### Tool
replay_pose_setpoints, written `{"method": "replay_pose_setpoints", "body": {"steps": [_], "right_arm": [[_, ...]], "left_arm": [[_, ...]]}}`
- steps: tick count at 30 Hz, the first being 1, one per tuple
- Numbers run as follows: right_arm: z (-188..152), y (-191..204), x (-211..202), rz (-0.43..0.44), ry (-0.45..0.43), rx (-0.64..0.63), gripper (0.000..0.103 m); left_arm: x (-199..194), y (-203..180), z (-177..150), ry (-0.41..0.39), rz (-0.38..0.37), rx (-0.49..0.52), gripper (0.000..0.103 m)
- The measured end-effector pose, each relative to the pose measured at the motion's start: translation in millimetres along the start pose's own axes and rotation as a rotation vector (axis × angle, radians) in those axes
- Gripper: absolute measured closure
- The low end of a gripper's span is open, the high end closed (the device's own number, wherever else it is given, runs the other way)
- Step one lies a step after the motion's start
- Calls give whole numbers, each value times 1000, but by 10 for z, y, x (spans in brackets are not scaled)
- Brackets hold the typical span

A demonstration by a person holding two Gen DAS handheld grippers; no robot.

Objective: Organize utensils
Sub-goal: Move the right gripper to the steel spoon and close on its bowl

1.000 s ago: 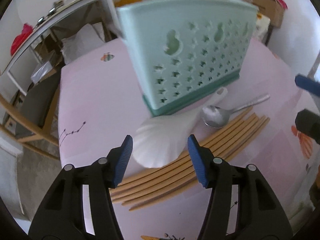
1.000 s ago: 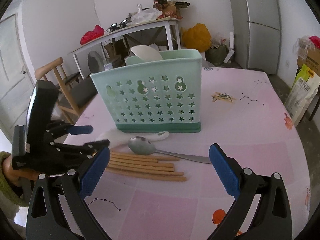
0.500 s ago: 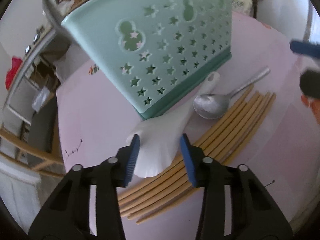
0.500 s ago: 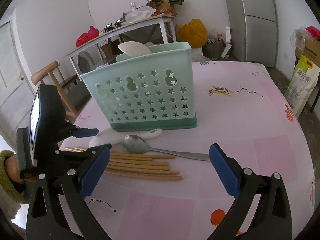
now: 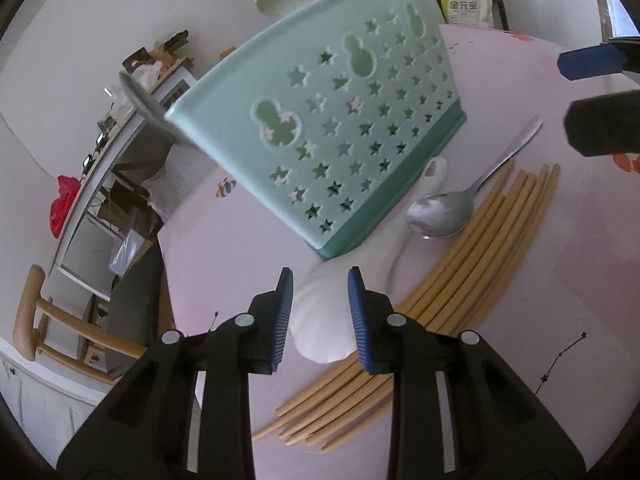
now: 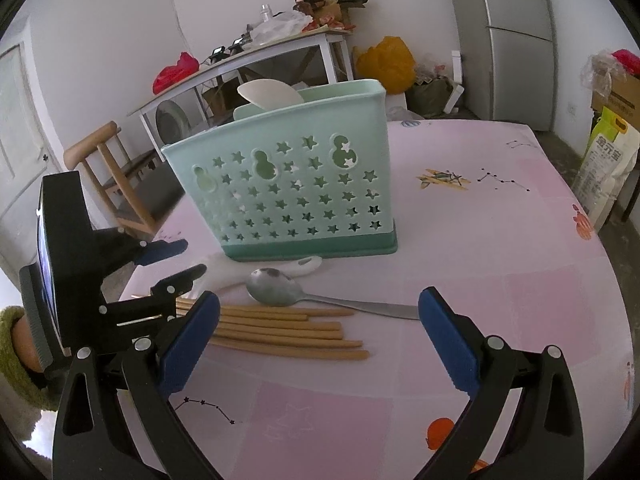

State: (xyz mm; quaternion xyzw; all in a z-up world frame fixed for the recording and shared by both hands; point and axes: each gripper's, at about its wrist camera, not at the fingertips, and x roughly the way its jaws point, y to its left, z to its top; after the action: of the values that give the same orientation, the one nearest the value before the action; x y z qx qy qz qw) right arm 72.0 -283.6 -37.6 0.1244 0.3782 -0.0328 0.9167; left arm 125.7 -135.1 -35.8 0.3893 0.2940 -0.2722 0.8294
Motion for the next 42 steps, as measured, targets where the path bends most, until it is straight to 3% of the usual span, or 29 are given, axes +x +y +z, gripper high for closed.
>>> {"method": "replay_pose_setpoints", "body": {"steps": [4, 9, 12, 16, 21, 27, 34, 42], "right_arm": [[1, 4, 2, 4, -1, -1, 6], [6, -14, 21, 21, 8, 4, 6], [45, -46, 58, 51, 17, 13, 6], [143, -76, 145, 121, 27, 57, 8], [226, 178, 322, 222, 68, 18, 34], [157, 535, 531, 299, 153, -37, 52], [117, 691, 626, 316, 200, -33, 56], [105, 761, 685, 321, 243, -26, 56]], "left_arm": [[67, 228, -48, 52, -70, -139, 76], [181, 775, -206, 134, -289, -566, 76], [242, 944, -340, 157, -327, -699, 76], [273, 981, -410, 165, -301, -730, 76], [241, 848, -497, 148, -297, -730, 77], [256, 814, -640, 154, -319, -743, 86], [155, 772, -754, 146, -428, -771, 94], [234, 961, -954, 114, -604, -1008, 94]]}}
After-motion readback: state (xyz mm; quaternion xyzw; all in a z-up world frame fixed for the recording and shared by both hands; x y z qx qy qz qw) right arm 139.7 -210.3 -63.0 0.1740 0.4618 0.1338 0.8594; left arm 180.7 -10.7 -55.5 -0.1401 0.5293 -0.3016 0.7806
